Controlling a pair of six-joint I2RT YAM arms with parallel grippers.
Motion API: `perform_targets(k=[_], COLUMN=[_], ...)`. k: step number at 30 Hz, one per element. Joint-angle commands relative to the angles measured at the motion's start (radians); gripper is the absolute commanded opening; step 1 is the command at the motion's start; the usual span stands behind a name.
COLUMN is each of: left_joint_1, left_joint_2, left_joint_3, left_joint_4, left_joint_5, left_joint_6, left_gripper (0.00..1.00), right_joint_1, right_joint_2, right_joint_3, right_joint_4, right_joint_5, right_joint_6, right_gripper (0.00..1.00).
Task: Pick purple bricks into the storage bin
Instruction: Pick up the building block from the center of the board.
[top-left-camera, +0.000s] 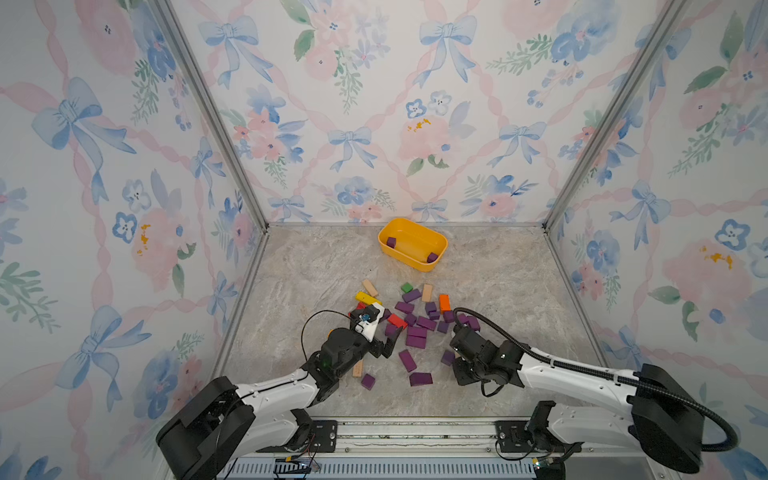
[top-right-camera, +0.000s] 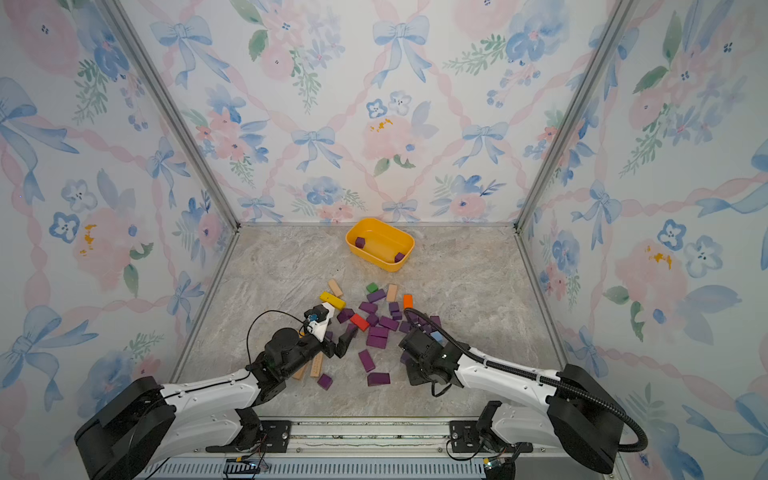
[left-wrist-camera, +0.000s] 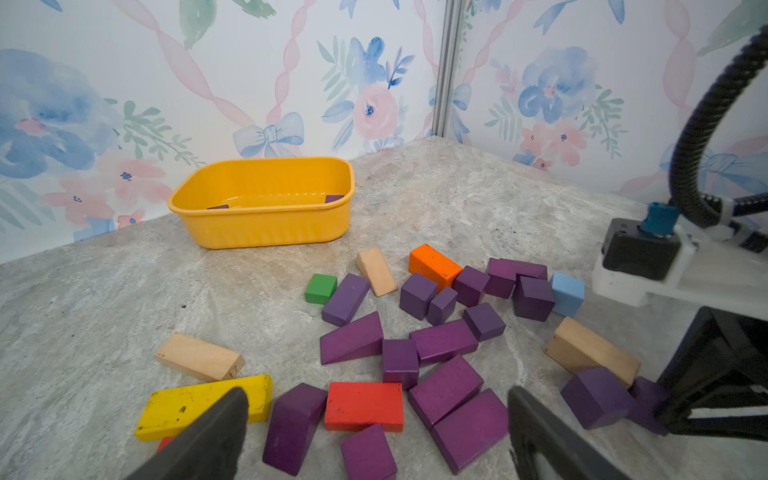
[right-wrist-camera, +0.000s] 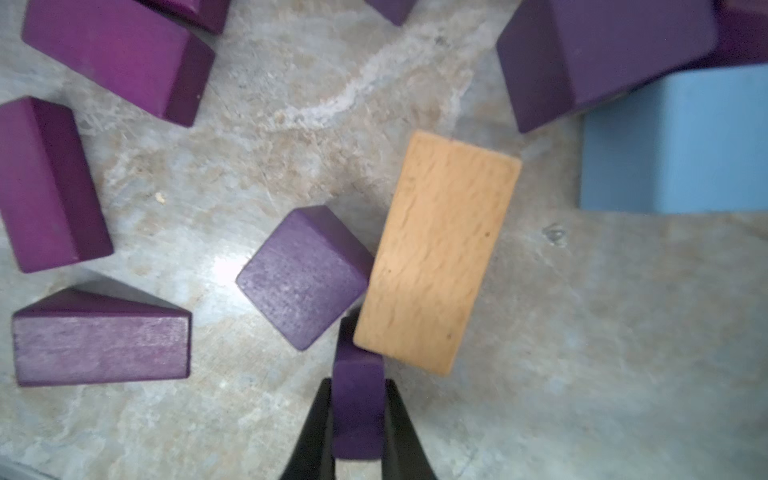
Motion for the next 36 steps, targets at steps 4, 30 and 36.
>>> perform_targets(k=[4, 30, 36], left_joint_1=[-0.007, -0.004, -0.004], left_joint_2=[0.027, 0.078, 0.076], left_joint_3=[0.003, 0.019, 0.018], left_joint_4=[0.013, 0.009, 0.000], left_joint_5=[-0.018, -0.093, -0.124], left_joint_6=[-0.016, -0.039, -0.042], left_gripper=[0.98, 0.98, 0.98], right_joint_1=[0.012, -0.369, -0.416], right_joint_2=[-0.006, 0.174, 0.397], right_joint_3=[0.035, 0.481, 0.705], right_joint_4=[-0.044, 0.015, 0.026], right_joint_5=[0.069, -0.016, -0.083], right_joint_6=[0.005, -0.241, -0.272], right_gripper=[0.14, 0.12, 0.12])
